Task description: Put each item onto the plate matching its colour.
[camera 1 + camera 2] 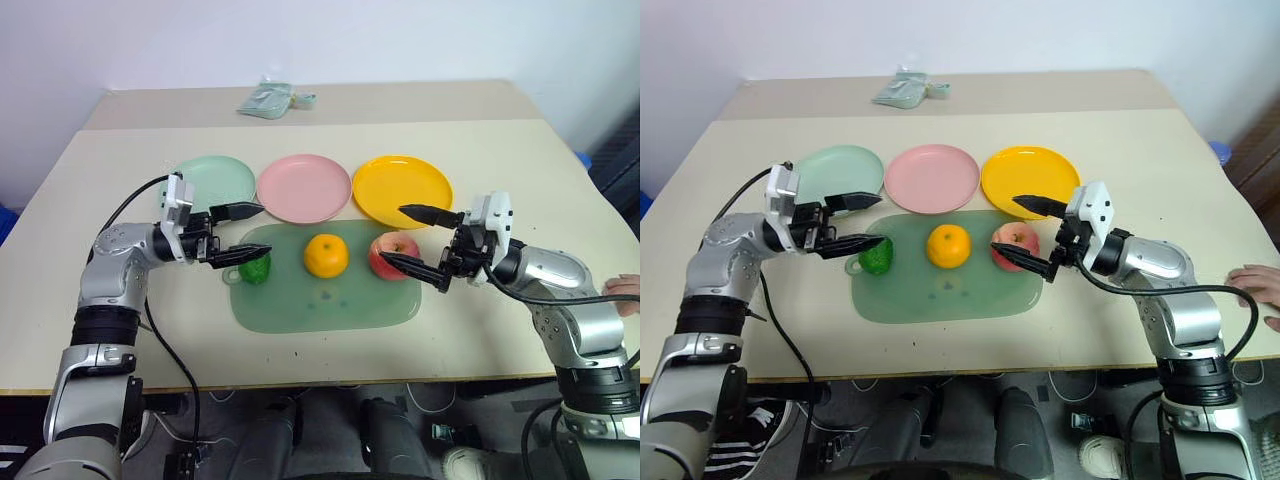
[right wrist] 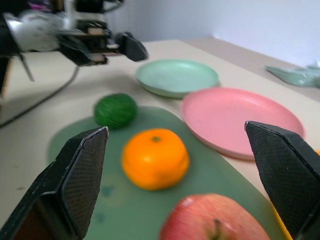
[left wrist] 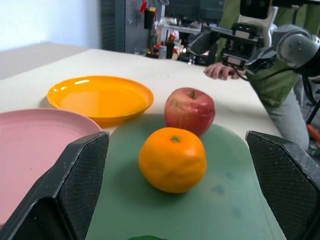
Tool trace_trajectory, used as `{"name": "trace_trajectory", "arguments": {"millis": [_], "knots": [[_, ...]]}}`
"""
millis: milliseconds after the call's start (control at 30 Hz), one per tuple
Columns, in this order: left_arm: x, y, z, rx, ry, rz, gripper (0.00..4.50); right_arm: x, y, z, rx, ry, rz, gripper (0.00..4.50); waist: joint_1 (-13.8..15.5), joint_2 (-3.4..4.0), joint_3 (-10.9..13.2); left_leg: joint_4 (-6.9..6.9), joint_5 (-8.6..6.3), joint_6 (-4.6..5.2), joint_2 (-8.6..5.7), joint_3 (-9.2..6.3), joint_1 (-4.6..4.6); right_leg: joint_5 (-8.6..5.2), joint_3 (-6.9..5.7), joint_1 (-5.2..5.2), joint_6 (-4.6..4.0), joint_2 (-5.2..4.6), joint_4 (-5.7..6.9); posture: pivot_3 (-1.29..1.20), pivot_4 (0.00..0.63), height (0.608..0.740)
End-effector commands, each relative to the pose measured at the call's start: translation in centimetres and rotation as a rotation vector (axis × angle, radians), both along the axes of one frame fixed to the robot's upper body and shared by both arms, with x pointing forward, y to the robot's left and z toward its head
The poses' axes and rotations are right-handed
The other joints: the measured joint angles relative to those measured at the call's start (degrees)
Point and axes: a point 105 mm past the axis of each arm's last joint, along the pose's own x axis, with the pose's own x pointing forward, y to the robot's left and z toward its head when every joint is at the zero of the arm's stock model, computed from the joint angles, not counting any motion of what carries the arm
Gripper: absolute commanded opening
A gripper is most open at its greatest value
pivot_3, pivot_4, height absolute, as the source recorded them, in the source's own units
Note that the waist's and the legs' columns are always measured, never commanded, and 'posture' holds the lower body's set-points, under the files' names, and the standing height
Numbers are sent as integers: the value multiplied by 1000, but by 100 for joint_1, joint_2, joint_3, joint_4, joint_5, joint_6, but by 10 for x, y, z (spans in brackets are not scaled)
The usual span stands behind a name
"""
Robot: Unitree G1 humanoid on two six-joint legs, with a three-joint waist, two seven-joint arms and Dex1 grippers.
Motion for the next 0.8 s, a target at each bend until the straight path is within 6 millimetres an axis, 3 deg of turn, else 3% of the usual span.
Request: {"name": "trace_trajectory", "arguments": {"millis": [33, 233, 800], "knots": [[-2, 3, 12, -22, -42, -6, 4500, -10, -4, 13, 3, -43, 17, 4481, 5, 0, 0, 0, 0, 0, 0, 0, 0, 0, 0, 0, 0, 0, 0, 0, 150, 740], [0, -8, 12, -24, -51, -21, 4500, -9, -3, 18, 17, -44, 11, 4481, 7, 0, 0, 1, 0, 0, 0, 1, 0, -7, 0, 0, -12, -1, 0, 0, 150, 740], [-10, 0, 26, 26, -92, 30, 4500, 13, 4, 15, 15, -54, 35, 4481, -10, 0, 0, -1, 0, 0, 2, 1, -1, -6, 0, -4, -11, 0, 1, 0, 150, 740]]}}
